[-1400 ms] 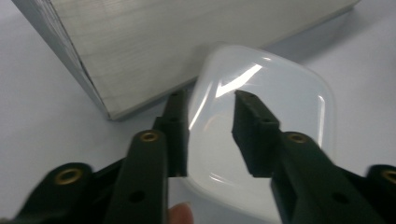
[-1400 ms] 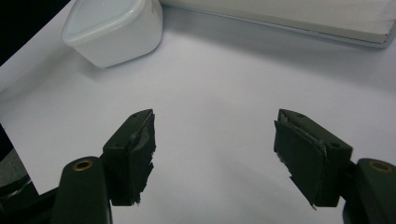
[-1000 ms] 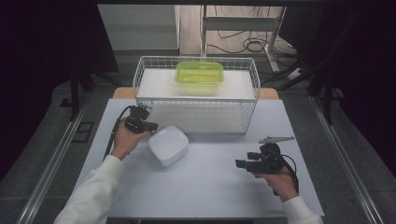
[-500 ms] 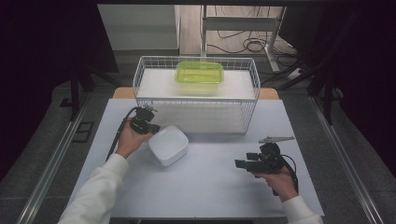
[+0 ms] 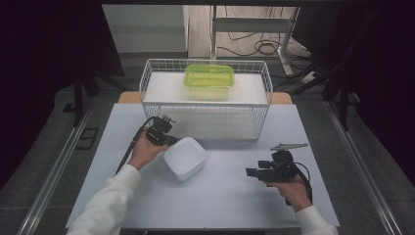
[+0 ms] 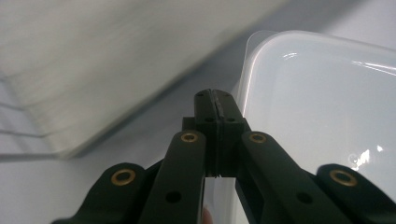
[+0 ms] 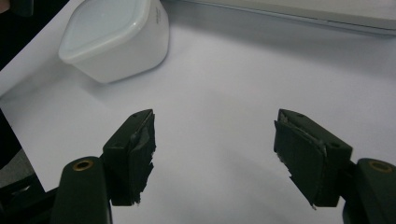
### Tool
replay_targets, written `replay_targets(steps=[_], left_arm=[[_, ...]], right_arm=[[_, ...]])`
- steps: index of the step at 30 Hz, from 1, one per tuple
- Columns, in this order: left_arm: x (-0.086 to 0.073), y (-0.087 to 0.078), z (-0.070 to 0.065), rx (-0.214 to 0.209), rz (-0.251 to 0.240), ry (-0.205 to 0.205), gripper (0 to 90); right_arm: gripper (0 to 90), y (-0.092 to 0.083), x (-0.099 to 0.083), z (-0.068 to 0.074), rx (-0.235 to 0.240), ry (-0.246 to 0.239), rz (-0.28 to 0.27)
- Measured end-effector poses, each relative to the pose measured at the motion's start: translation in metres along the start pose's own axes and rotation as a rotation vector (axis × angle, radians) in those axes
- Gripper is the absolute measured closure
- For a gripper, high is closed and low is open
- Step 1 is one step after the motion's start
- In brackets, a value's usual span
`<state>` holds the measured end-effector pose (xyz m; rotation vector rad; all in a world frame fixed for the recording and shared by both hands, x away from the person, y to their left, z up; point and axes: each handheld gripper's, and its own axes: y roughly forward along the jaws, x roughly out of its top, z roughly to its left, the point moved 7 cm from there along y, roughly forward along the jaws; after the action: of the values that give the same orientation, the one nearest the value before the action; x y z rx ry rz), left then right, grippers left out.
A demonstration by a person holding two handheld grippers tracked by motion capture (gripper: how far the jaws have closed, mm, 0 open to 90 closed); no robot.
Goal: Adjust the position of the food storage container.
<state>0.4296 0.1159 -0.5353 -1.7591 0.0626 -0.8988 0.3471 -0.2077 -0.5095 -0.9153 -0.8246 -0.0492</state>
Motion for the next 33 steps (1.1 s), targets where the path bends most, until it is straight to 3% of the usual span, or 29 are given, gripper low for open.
replay_targets(steps=[7, 16, 27, 31, 33], left_arm=[[0.001, 0.003, -0.019, -0.045, -0.001, 0.002, 89.3], [0.004, 0.007, -0.044, -0.093, 0.006, 0.041, 89.4], [0.008, 0.011, -0.069, -0.123, 0.010, 0.085, 89.4], [0.009, 0.003, -0.068, -0.135, -0.012, 0.067, 89.5], [0.010, -0.017, -0.069, -0.153, -0.052, 0.050, 89.5]], right_arm=[[29.3, -0.001, 0.000, 0.001, 0.002, 0.003, -0.001], [29.3, 0.000, 0.000, 0.002, 0.004, 0.001, 0.001], [29.3, 0.000, -0.001, 0.002, 0.003, -0.001, 0.006], [29.3, -0.002, 0.000, 0.002, 0.004, 0.003, -0.006], [29.3, -0.003, 0.000, 0.001, 0.001, 0.006, -0.011]])
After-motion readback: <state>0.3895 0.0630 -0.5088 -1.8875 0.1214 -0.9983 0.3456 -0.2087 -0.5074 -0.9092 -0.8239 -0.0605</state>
